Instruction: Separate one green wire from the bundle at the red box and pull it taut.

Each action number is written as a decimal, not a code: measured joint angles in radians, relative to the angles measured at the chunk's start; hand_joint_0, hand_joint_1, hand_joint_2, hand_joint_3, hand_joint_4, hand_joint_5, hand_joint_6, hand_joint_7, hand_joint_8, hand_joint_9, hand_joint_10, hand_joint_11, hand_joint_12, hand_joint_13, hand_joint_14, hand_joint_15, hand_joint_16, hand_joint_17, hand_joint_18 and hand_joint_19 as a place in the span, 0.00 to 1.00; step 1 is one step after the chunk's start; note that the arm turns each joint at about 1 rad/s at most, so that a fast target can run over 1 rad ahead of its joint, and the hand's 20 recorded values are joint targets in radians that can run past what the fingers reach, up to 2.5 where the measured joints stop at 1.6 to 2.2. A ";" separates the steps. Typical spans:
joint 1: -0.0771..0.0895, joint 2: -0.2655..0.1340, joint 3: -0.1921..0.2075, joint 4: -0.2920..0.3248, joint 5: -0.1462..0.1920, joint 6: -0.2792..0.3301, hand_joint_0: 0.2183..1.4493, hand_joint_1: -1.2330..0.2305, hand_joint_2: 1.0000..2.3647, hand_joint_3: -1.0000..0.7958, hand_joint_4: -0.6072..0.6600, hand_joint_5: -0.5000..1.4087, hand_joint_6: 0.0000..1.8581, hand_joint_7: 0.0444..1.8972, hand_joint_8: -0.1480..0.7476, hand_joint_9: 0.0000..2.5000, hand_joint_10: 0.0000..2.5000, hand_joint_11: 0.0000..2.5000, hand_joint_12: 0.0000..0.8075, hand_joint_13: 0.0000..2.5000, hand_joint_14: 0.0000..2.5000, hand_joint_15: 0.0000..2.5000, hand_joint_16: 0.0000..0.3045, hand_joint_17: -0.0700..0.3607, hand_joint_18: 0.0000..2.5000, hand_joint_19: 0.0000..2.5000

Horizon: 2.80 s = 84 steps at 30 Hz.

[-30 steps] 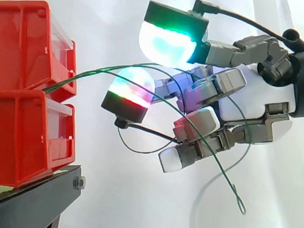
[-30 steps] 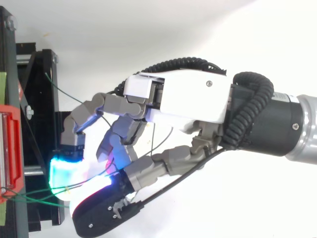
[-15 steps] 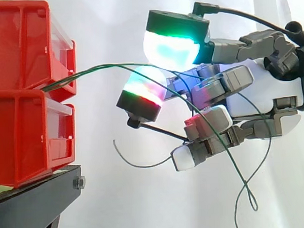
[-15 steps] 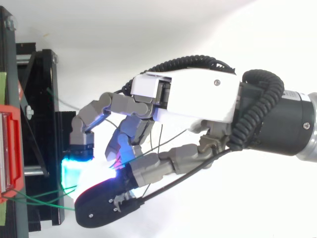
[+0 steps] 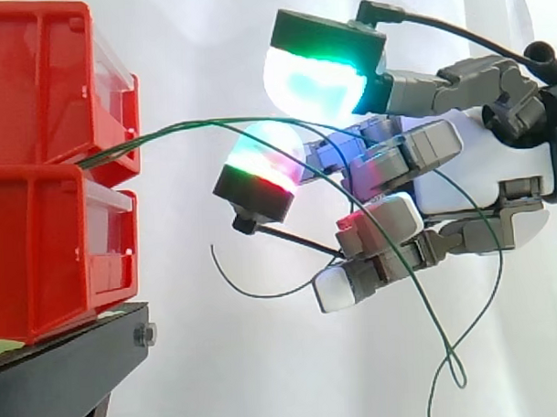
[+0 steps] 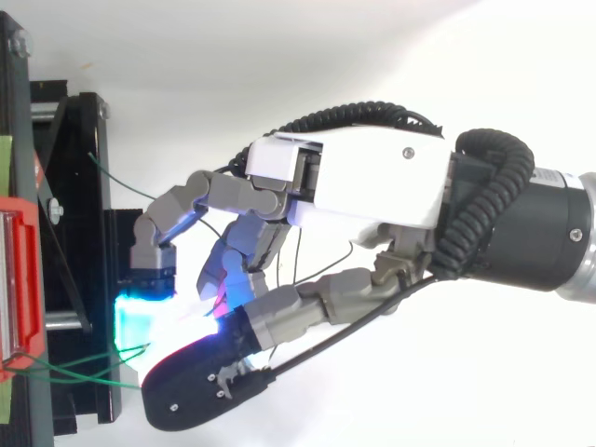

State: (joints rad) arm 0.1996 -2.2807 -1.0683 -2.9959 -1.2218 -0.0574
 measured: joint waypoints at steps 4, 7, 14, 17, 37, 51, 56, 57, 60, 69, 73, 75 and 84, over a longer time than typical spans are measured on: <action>0.000 0.000 0.000 0.001 0.001 0.001 0.32 0.43 0.01 0.34 0.59 0.16 0.50 0.48 0.45 0.51 0.28 0.64 0.44 0.50 0.01 0.42 0.17 0.44 0.33 0.21; 0.000 0.000 0.000 0.001 0.002 0.001 0.32 0.45 0.01 0.32 0.59 0.16 0.50 0.48 0.46 0.51 0.28 0.64 0.44 0.50 0.01 0.42 0.17 0.44 0.33 0.21; 0.000 0.000 -0.001 0.002 0.002 0.002 0.32 0.45 0.01 0.32 0.59 0.16 0.50 0.47 0.46 0.51 0.26 0.64 0.44 0.50 0.01 0.41 0.18 0.44 0.33 0.21; 0.000 0.000 -0.001 0.003 0.003 0.002 0.32 0.43 0.01 0.32 0.60 0.16 0.50 0.47 0.46 0.51 0.26 0.64 0.44 0.50 0.01 0.41 0.18 0.44 0.33 0.21; 0.000 -0.003 -0.011 0.034 0.002 0.001 0.32 0.41 0.02 0.43 0.59 0.15 0.50 0.46 0.45 0.47 0.29 0.61 0.44 0.48 0.01 0.41 0.18 0.44 0.32 0.21; 0.001 -0.003 -0.013 0.047 0.002 0.000 0.29 0.46 0.00 0.28 0.60 0.16 0.50 0.45 0.45 0.50 0.28 0.62 0.44 0.49 0.01 0.41 0.18 0.45 0.33 0.21; 0.001 -0.003 -0.017 0.049 0.002 -0.001 0.34 0.39 0.01 0.35 0.59 0.16 0.50 0.47 0.44 0.49 0.28 0.62 0.44 0.49 0.01 0.41 0.18 0.44 0.33 0.21; 0.001 -0.003 -0.017 0.049 0.002 -0.001 0.34 0.37 0.01 0.36 0.58 0.16 0.50 0.47 0.44 0.48 0.28 0.63 0.44 0.49 0.01 0.41 0.18 0.44 0.33 0.20; 0.001 -0.003 -0.017 0.049 0.002 -0.001 0.35 0.35 0.01 0.37 0.56 0.15 0.50 0.47 0.44 0.47 0.28 0.62 0.44 0.48 0.01 0.41 0.18 0.44 0.33 0.20; 0.001 -0.003 -0.019 0.057 0.002 -0.001 0.41 0.27 0.01 0.33 0.54 0.15 0.50 0.47 0.44 0.45 0.29 0.61 0.43 0.47 0.01 0.41 0.17 0.43 0.32 0.19; 0.001 -0.003 -0.019 0.062 0.002 -0.001 0.44 0.25 0.00 0.30 0.54 0.15 0.51 0.46 0.44 0.45 0.28 0.61 0.43 0.47 0.01 0.41 0.17 0.43 0.33 0.19; 0.001 -0.003 -0.019 0.064 0.002 -0.001 0.44 0.25 0.00 0.28 0.55 0.15 0.51 0.45 0.43 0.46 0.28 0.62 0.42 0.47 0.01 0.40 0.17 0.43 0.33 0.19; 0.001 -0.003 -0.020 0.072 0.002 -0.001 0.31 0.28 0.00 0.28 0.58 0.16 0.50 0.45 0.45 0.48 0.23 0.63 0.44 0.47 0.01 0.40 0.17 0.43 0.33 0.20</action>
State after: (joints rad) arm 0.2004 -2.2841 -1.0884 -2.9242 -1.2195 -0.0583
